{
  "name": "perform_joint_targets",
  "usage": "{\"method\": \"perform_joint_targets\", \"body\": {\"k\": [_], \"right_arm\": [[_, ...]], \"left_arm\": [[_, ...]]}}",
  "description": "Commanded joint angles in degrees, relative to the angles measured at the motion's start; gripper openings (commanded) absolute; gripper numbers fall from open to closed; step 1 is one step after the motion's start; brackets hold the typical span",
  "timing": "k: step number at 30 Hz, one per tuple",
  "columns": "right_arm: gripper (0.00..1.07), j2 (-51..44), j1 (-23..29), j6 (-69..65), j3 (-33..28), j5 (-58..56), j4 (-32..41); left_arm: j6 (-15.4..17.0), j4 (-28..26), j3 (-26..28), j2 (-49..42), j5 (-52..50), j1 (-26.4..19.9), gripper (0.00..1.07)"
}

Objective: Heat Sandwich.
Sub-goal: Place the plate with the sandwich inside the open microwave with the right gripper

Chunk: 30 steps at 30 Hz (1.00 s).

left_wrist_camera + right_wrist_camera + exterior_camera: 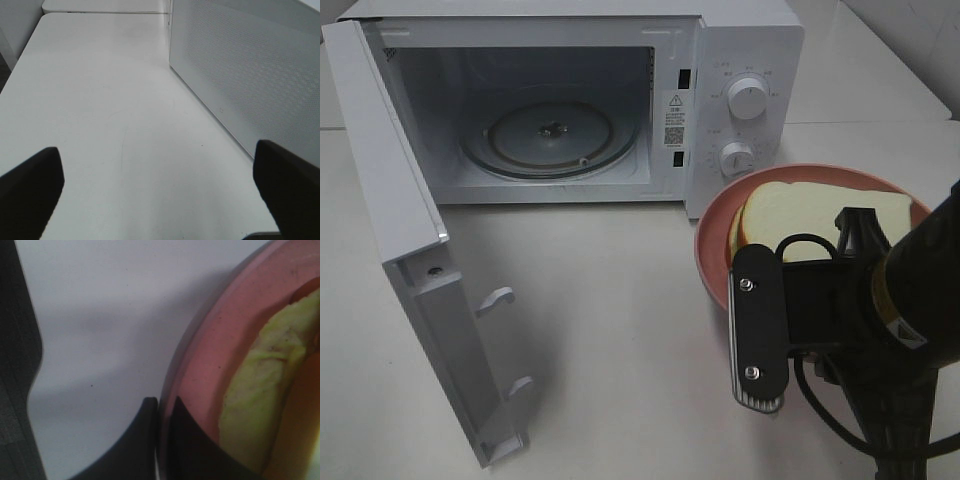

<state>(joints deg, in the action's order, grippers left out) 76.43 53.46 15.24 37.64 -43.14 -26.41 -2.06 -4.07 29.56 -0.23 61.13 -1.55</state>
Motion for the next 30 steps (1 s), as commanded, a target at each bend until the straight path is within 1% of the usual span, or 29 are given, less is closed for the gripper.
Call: {"method": "perform_joint_targets", "body": {"k": [1, 7, 9, 10, 12, 14, 15, 18, 21, 26, 30], "right_arm": [[0.01, -0.3, 0.4, 4.3, -0.1, 2.6, -1.4], [0.02, -0.3, 0.4, 11.1, -0.1, 4.7, 0.2], [0.02, -0.3, 0.4, 17.0, -0.1, 5.8, 2.9], [0.02, -0.3, 0.4, 17.0, -0.1, 5.8, 2.9], [0.02, -0.3, 0.4, 21.7, -0.1, 6.4, 4.9], [0.02, -0.3, 0.4, 28.6, -0.1, 6.6, 8.3], [0.02, -0.3, 0.4, 28.6, -0.1, 6.6, 8.3], [0.03, -0.3, 0.4, 35.4, -0.1, 7.2, 8.9], [0.03, -0.3, 0.4, 37.3, -0.1, 8.4, 8.9], [0.03, -0.3, 0.4, 35.1, -0.1, 9.3, 9.5], [0.03, -0.3, -0.1, 38.1, -0.1, 8.3, 9.7]], "left_arm": [[0.3, -0.1, 0.0, -1.1, 0.1, -0.1, 0.98], [0.3, -0.1, 0.0, -1.1, 0.1, -0.1, 0.98], [0.3, -0.1, 0.0, -1.1, 0.1, -0.1, 0.98], [0.3, -0.1, 0.0, -1.1, 0.1, -0.1, 0.98], [0.3, -0.1, 0.0, -1.1, 0.1, -0.1, 0.98], [0.3, -0.1, 0.0, -1.1, 0.1, -0.1, 0.98], [0.3, -0.1, 0.0, -1.1, 0.1, -0.1, 0.98], [0.3, -0.1, 0.0, -1.1, 0.1, -0.1, 0.98], [0.3, -0.1, 0.0, -1.1, 0.1, -0.1, 0.98], [0.3, -0.1, 0.0, -1.1, 0.1, -0.1, 0.98], [0.3, -0.1, 0.0, -1.1, 0.1, -0.1, 0.98]]}}
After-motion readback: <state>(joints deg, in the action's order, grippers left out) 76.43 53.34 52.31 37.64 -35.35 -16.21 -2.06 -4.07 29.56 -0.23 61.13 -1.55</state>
